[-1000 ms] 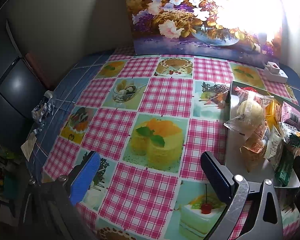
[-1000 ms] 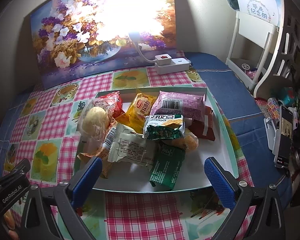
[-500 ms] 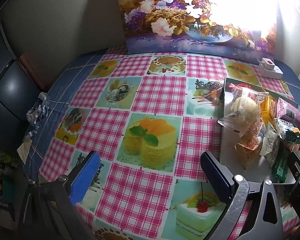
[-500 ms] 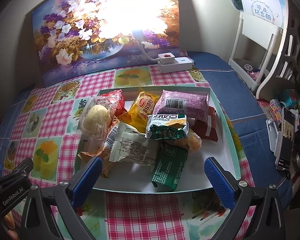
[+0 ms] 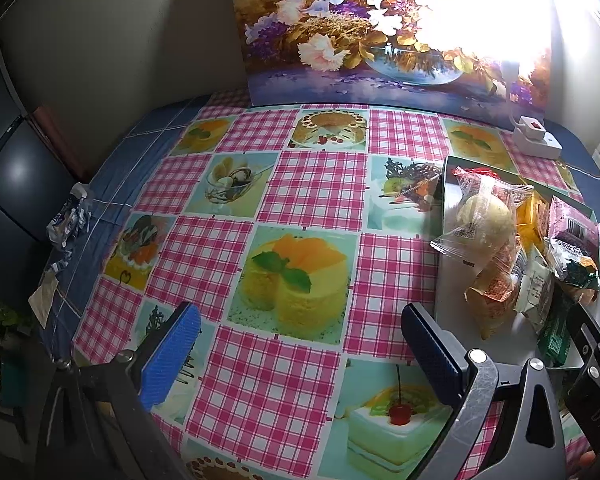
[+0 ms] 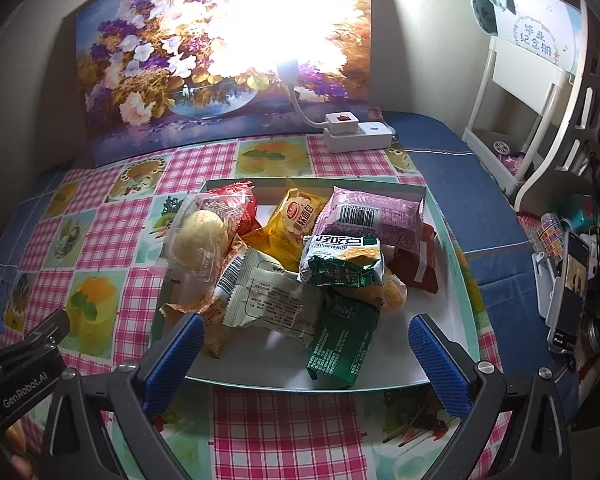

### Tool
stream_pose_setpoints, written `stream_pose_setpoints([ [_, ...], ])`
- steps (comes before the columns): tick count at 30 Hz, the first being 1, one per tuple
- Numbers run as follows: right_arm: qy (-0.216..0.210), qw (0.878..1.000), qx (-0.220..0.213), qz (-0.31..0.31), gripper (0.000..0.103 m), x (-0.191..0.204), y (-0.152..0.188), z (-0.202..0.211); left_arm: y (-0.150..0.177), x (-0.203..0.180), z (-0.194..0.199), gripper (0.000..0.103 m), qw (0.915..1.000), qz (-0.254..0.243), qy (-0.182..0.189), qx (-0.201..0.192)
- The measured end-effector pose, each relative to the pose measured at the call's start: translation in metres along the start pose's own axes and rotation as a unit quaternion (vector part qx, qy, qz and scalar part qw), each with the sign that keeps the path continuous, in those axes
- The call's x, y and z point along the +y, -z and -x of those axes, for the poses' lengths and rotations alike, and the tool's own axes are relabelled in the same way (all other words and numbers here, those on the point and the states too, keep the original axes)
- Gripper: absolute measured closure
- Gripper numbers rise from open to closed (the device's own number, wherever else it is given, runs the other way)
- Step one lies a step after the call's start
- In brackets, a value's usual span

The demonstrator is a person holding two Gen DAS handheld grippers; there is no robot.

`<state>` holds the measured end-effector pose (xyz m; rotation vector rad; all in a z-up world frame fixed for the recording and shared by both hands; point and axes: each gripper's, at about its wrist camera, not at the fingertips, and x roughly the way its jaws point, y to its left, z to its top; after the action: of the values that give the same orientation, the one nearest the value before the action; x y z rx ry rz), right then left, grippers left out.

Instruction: Organize snacks

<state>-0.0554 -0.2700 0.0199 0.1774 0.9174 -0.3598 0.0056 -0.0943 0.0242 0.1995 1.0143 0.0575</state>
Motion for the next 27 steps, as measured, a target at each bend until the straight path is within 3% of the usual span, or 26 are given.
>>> stream_pose_setpoints([
  [21,-0.003,1.0,-0.007,0.004,0.0,0.001,-0.0028,0.0028,0.0003,0.0045,-0.0037,0.003,0.9998,0.016,0.0,0.013],
  [27,-0.003,1.0,-0.009,0.003,0.0,0.001,-0.0029,0.0039,-0.0002,0.0057,0.0012,0.003,0.9998,0.017,-0.001,-0.003],
])
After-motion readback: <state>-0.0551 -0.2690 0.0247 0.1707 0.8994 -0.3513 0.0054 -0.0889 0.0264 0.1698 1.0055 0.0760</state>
